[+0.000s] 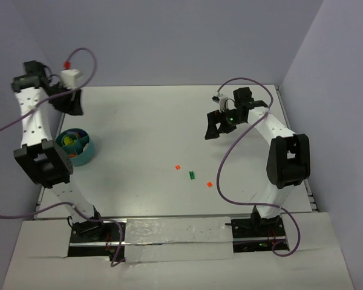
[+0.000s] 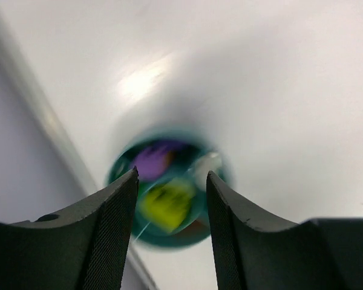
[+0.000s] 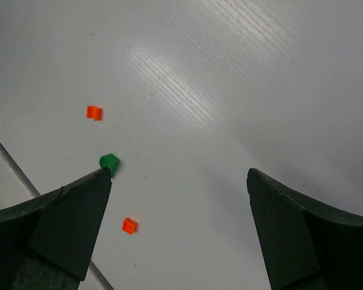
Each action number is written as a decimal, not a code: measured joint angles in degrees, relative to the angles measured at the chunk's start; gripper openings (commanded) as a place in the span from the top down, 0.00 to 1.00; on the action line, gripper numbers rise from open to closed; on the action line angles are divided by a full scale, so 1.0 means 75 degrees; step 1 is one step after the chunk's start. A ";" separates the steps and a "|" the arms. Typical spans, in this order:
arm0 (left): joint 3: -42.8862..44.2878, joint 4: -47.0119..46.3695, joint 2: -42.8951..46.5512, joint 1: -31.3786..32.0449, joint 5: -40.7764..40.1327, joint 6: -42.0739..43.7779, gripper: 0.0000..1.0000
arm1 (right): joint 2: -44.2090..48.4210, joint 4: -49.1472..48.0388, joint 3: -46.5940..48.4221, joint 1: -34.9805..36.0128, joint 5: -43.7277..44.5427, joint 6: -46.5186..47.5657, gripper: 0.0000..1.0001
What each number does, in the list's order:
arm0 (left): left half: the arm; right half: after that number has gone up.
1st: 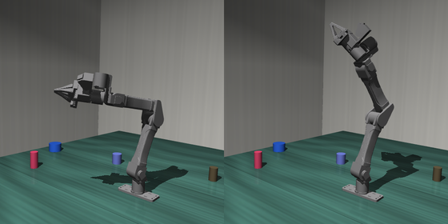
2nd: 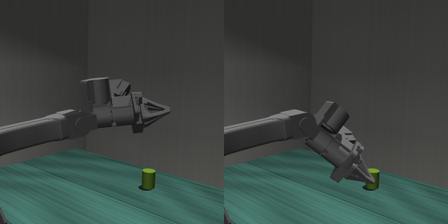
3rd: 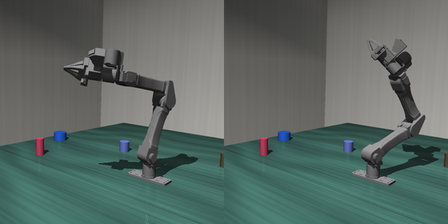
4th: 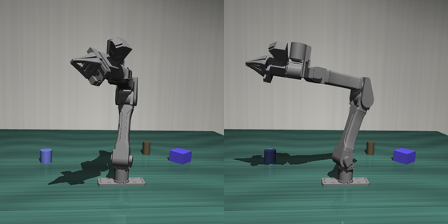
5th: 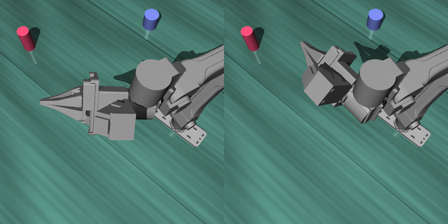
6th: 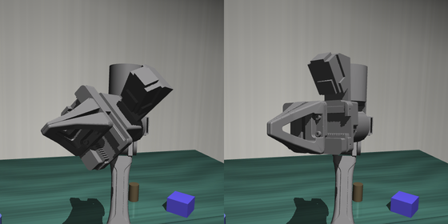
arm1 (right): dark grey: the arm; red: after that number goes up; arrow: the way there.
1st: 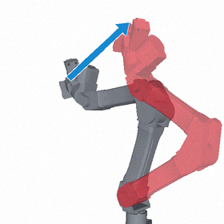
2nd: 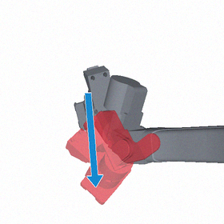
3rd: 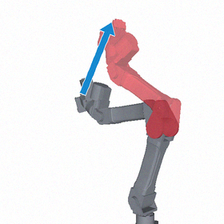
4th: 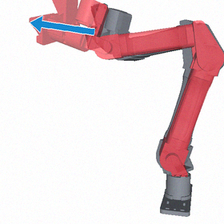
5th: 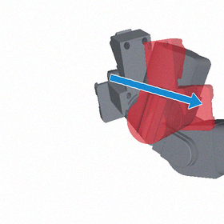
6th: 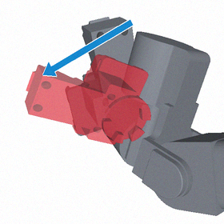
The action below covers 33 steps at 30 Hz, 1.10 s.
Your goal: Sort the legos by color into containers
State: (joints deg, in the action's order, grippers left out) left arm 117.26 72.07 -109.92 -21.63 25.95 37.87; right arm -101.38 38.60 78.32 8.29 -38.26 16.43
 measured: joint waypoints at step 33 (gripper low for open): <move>-0.1517 -0.0937 -0.1736 0.9291 0.1911 0.6434 0.26 | 0.1586 0.0781 -0.1003 -0.4114 -0.1173 0.0828 0.00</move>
State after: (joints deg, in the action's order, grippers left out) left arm 105.88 65.04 -122.94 48.04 40.28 86.13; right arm -89.48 44.46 70.80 -22.56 -47.05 22.64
